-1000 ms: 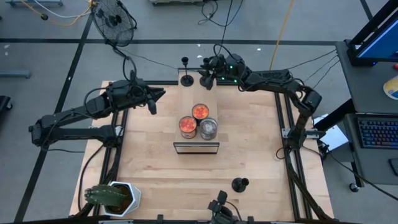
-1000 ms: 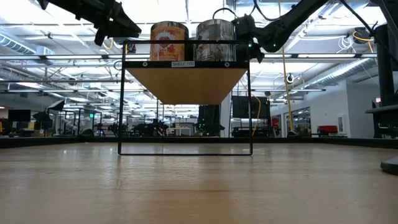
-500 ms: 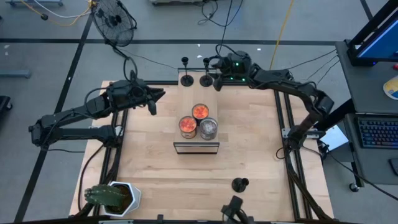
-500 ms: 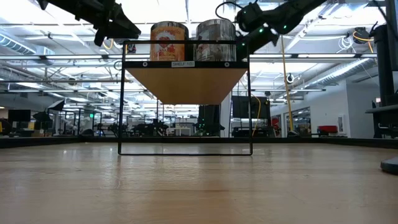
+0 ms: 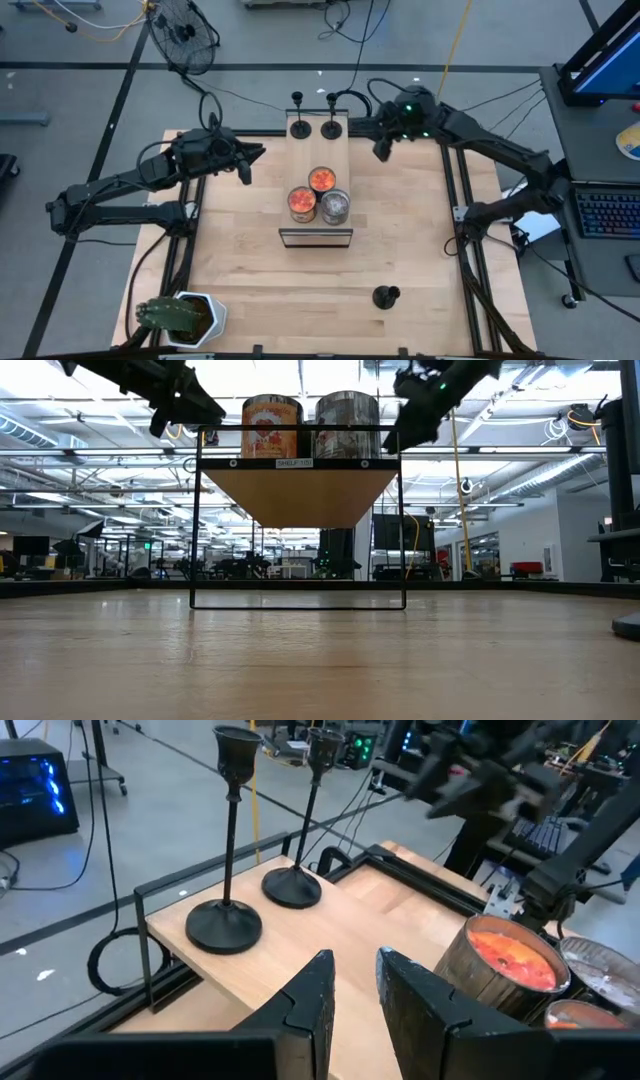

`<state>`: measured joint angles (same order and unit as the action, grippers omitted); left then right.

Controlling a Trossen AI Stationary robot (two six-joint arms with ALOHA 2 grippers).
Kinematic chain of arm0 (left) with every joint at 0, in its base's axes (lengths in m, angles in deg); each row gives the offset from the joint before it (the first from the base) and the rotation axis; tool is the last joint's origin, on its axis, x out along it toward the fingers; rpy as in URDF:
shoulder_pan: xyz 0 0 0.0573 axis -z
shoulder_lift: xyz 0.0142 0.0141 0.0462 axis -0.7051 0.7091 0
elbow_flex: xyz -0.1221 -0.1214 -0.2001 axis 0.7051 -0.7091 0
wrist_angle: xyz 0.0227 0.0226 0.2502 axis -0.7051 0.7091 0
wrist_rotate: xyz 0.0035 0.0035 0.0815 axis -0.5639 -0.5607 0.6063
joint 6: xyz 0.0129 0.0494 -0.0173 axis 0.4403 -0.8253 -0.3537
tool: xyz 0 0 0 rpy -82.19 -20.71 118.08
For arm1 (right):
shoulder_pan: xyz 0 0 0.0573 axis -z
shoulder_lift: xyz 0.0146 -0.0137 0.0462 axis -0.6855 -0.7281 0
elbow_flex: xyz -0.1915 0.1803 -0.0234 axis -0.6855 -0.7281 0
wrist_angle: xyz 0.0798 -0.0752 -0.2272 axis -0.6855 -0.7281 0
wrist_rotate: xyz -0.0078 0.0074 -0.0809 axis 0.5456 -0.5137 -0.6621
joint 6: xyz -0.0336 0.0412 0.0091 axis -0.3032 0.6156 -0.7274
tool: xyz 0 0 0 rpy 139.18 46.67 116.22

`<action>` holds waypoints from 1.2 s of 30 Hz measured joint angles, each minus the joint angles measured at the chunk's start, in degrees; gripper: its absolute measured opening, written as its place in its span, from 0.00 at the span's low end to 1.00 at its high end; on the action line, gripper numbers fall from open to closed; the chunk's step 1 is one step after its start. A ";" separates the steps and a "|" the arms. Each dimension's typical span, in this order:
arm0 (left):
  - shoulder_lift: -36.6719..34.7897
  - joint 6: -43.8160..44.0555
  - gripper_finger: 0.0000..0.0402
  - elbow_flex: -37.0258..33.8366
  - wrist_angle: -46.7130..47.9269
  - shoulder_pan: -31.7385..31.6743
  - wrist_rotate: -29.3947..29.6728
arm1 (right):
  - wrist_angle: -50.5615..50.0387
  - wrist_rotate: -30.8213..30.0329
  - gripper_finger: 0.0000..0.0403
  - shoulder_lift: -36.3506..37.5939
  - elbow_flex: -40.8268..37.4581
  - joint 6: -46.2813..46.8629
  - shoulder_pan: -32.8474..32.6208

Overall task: Pick & Place candle stick holders
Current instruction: Put the black candle holder on the shelf

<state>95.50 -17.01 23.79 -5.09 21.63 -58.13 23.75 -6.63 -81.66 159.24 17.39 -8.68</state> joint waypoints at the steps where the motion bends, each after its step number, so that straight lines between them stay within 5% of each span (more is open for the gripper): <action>1: 0.00 0.00 0.22 0.00 -0.37 -0.01 0.01 | -1.71 0.00 0.41 1.15 0.00 0.49 -0.52; 7: -0.02 -0.89 0.22 0.02 -2.29 0.03 -2.63 | -11.11 0.36 0.34 7.23 -0.02 3.50 -4.97; 13: -0.51 -11.86 0.22 -3.54 -4.78 0.07 -19.65 | -18.49 6.77 0.29 11.67 -0.02 10.30 -12.16; 16: -1.46 -11.05 0.22 -9.00 -11.01 0.05 -23.24 | -21.21 7.99 0.28 12.66 -0.02 14.31 -17.26; 25: -11.90 -6.76 0.22 -21.05 -18.28 1.26 -23.58 | -23.98 8.04 0.28 13.18 -0.04 30.73 -33.02; 36: -19.13 -4.92 0.22 -25.55 -18.36 11.21 -18.39 | -23.50 7.48 0.28 12.25 -0.04 49.25 -48.47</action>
<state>76.37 -21.93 -1.76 -23.46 32.84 -76.53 0.25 0.85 -69.41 159.20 66.65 -57.15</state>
